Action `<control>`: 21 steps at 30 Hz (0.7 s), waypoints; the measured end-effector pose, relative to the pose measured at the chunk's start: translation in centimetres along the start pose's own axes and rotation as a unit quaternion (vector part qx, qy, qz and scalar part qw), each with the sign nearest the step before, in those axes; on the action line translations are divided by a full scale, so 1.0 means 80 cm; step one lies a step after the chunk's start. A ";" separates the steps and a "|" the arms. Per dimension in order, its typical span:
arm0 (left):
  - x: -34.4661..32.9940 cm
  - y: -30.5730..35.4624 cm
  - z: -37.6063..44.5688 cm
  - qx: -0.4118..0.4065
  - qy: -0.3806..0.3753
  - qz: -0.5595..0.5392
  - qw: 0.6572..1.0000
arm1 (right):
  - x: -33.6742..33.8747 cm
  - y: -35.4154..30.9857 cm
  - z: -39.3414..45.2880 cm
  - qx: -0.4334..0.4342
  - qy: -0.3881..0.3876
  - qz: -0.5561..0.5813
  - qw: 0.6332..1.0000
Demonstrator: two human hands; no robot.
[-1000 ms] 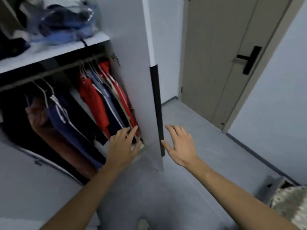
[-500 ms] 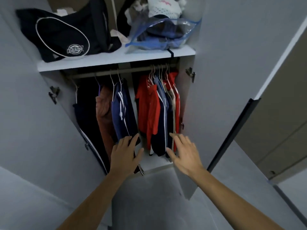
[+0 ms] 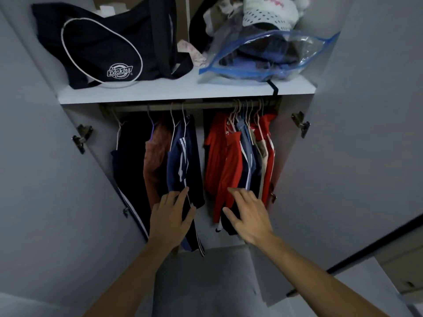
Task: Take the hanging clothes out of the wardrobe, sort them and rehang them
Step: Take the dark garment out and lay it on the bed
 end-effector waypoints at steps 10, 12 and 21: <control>0.014 -0.019 0.086 0.086 0.031 0.033 0.995 | -0.017 0.011 0.150 0.094 -0.004 0.051 0.994; 0.015 -0.026 0.100 0.099 0.034 0.030 0.994 | -0.021 0.005 0.174 0.112 -0.009 0.052 0.992; 0.006 -0.068 0.173 0.090 0.052 -0.004 0.995 | -0.045 -0.012 0.277 0.119 -0.017 0.025 0.992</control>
Point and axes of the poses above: each hand's wrist, its own z-axis towards the middle knuckle, its own x-axis out of the back of the hand, y = z × x, the point moved 7 cm from there along z, towards the middle knuckle, and after that the axes turned 11 degrees about -z, right-handed, at the moved point
